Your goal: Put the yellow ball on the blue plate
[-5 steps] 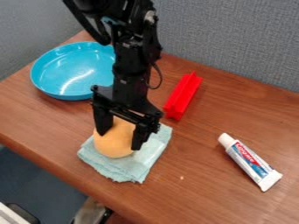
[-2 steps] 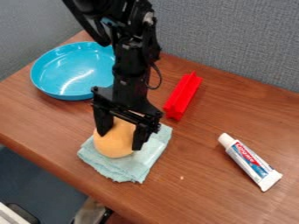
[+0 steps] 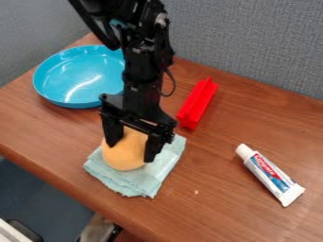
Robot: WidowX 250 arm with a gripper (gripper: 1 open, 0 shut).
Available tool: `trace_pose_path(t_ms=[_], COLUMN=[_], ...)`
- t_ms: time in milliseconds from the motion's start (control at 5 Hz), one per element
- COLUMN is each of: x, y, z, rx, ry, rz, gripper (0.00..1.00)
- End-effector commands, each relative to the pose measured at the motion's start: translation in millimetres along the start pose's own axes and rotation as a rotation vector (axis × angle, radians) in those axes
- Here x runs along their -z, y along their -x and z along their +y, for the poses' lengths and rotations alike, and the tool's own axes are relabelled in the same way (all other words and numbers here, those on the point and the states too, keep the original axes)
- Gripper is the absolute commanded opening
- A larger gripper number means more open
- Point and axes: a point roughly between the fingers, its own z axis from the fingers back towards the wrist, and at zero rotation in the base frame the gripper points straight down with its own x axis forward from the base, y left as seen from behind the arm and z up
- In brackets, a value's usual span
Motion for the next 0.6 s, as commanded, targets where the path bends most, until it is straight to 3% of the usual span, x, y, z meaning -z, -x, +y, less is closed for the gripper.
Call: trace_pose_path(t_ms=[0, 400], x=[0.9, 1.9], y=[-3.2, -3.0], z=[-2.5, -4.2], rx=[0.003, 0.004], ry=[0.015, 0.020], rz=[-0.013, -0.010], gripper=[1.00, 1.00])
